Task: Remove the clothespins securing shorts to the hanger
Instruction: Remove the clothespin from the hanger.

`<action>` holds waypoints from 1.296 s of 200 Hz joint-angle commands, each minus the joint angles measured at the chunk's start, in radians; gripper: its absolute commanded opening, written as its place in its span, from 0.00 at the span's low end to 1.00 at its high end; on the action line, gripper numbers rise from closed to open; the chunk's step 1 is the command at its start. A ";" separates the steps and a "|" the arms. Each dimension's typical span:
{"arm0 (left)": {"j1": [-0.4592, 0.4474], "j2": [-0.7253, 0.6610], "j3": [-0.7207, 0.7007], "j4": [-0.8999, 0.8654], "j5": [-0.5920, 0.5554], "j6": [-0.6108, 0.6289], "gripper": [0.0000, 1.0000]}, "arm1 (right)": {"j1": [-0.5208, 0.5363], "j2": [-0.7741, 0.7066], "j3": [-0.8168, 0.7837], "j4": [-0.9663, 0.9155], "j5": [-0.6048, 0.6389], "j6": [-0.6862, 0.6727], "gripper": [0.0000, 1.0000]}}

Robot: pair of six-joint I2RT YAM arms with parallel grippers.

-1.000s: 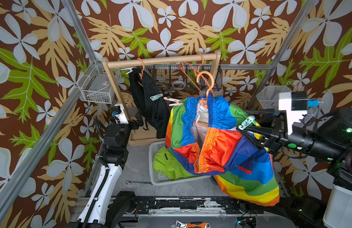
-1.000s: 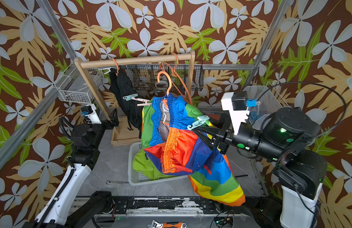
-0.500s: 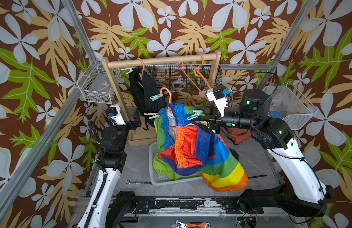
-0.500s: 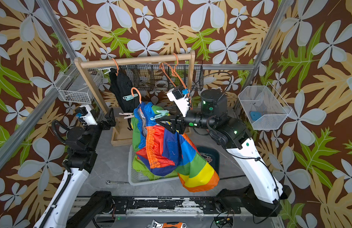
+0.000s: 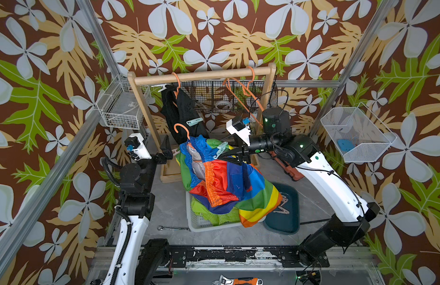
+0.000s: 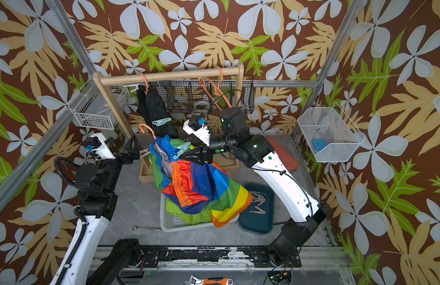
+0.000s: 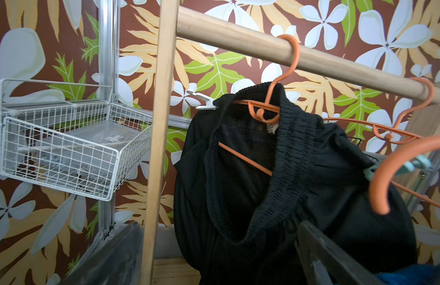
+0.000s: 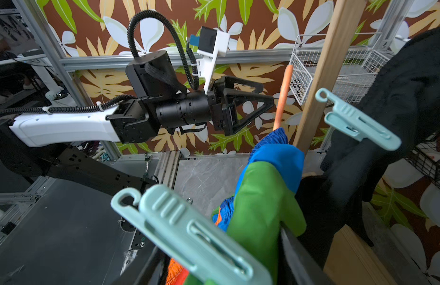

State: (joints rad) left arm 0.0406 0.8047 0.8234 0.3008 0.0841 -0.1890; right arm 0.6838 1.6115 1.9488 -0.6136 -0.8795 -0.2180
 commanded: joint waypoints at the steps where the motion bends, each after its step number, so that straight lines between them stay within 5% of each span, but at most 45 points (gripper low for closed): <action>1: 0.003 -0.004 0.000 0.089 0.186 -0.033 1.00 | 0.000 -0.002 -0.021 0.100 -0.027 -0.043 0.00; 34: 0.002 0.042 0.017 0.183 0.503 -0.117 0.99 | 0.000 0.037 0.027 0.080 -0.021 -0.040 0.00; 68: 0.002 0.071 0.008 0.294 0.634 -0.202 0.98 | 0.000 0.060 0.053 0.080 -0.022 -0.031 0.00; 149: 0.002 0.128 0.009 0.339 0.624 -0.231 0.91 | 0.051 0.098 0.072 0.063 -0.031 -0.035 0.00; 259: 0.003 0.146 0.012 0.334 0.618 -0.213 0.58 | 0.075 0.094 0.068 0.060 -0.038 -0.040 0.00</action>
State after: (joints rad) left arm 0.0410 0.9466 0.8253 0.5983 0.6895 -0.4049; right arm 0.7517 1.7023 2.0006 -0.5861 -0.8906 -0.2470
